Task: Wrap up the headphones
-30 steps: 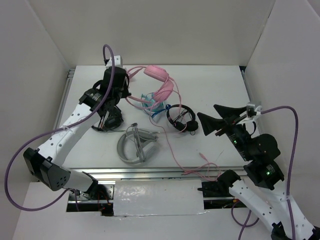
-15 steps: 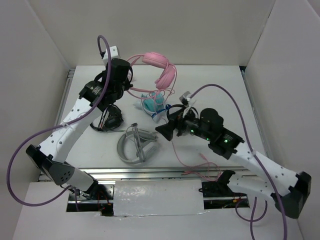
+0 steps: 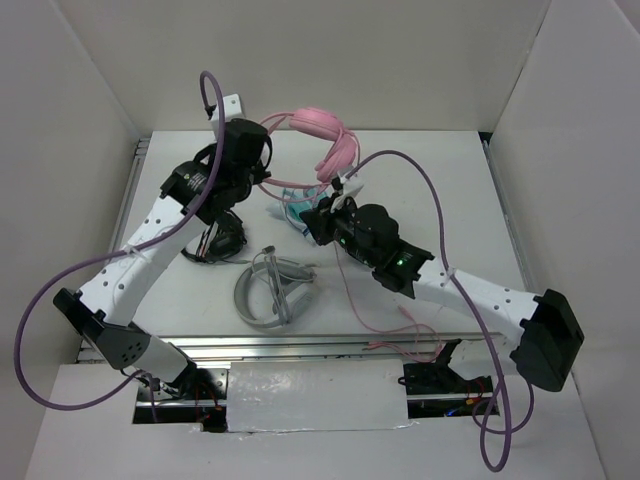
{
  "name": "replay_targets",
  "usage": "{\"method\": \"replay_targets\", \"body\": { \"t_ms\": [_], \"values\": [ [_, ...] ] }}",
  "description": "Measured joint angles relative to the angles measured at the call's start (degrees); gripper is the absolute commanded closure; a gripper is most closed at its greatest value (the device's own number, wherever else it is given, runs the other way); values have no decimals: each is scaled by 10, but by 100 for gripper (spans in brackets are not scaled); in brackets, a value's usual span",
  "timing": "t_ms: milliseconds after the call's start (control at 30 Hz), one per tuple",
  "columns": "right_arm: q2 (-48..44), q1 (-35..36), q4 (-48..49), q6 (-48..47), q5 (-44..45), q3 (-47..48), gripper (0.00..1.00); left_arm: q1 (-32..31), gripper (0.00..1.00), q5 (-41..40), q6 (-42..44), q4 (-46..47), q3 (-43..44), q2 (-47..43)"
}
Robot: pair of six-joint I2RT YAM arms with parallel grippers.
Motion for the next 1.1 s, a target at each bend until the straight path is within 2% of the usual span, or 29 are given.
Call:
{"method": "replay_targets", "body": {
  "t_ms": [200, 533, 667, 767, 900, 1033, 1100],
  "values": [
    [-47, 5, -22, -6, 10, 1, 100, -1, 100, -18, 1, 0, -1, -5],
    [-351, -18, -138, -3, 85, 12, 100, 0, 100, -44, 0, 2, -33, 0],
    [-443, -49, -186, 22, 195, 14, 100, 7, 100, -46, -1, 0, -33, 3],
    [-458, -67, -257, 66, 306, 28, 100, 16, 100, -51, -1, 0, -33, 3],
    [-445, -85, -408, 185, 459, 56, 100, 25, 100, -67, 2, -5, -28, 4],
    [-423, -103, -511, 283, 518, 49, 85, 27, 100, -69, 19, 6, -12, 6],
    [-409, -118, -540, 325, 522, 26, 85, 27, 100, -60, 36, 22, -7, 6]
  ]
}}
